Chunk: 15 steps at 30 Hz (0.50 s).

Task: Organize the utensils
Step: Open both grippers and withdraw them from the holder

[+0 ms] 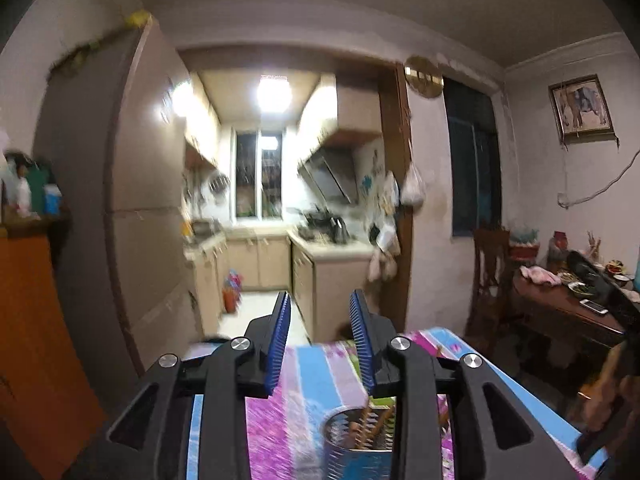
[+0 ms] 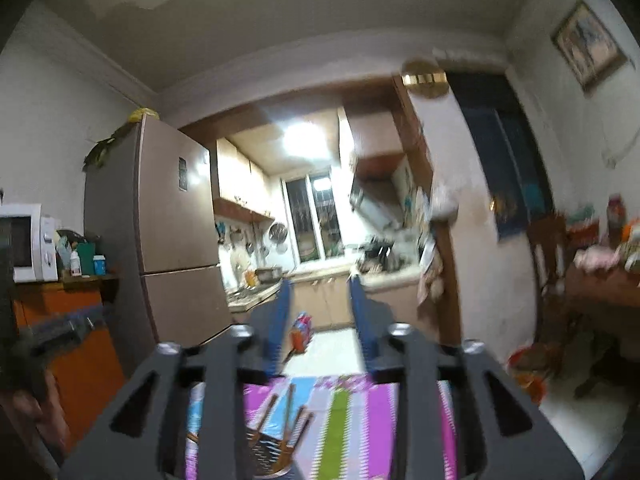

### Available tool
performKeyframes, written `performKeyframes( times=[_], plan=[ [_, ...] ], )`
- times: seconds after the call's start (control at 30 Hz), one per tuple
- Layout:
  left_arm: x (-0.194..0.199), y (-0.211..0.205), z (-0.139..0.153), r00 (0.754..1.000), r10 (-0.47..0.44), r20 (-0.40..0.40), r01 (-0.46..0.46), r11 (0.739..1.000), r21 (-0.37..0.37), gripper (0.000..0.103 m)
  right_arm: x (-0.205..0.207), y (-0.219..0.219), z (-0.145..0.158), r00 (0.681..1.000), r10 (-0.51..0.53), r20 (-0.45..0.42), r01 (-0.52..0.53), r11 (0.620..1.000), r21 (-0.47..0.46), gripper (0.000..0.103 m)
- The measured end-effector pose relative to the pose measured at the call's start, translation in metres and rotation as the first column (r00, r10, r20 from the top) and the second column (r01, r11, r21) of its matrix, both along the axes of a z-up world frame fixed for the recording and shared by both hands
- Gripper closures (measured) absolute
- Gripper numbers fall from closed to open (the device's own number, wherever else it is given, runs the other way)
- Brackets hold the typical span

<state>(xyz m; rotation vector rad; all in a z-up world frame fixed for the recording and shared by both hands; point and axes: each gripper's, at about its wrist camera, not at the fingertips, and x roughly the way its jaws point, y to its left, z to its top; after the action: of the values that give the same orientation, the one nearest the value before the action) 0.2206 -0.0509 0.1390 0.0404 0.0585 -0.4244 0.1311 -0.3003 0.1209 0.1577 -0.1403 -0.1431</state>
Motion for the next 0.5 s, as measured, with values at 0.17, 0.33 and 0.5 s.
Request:
performKeyframes(
  times=[0.17,0.33,0.5],
  plan=[
    [-0.07,0.041,0.018,0.991,0.031,0.132,-0.034,0.999,0.014,0.056,-0.063,0.011,0.002,0.999,-0.034,-0.012,0.032,0.989,-0.147,0.054],
    [-0.146,0.06,-0.018,0.992,-0.023,0.122,0.006,0.99,0.138,0.047,-0.111,0.043,-0.024,0.993,-0.045,-0.111,0.015,0.966,-0.258,0.034],
    [-0.208,0.075,-0.101,0.998,-0.056,-0.016,0.058,0.977,0.207,0.043,-0.145,0.099,-0.084,0.949,0.001,-0.314,-0.101,0.947,-0.304,0.008]
  ],
)
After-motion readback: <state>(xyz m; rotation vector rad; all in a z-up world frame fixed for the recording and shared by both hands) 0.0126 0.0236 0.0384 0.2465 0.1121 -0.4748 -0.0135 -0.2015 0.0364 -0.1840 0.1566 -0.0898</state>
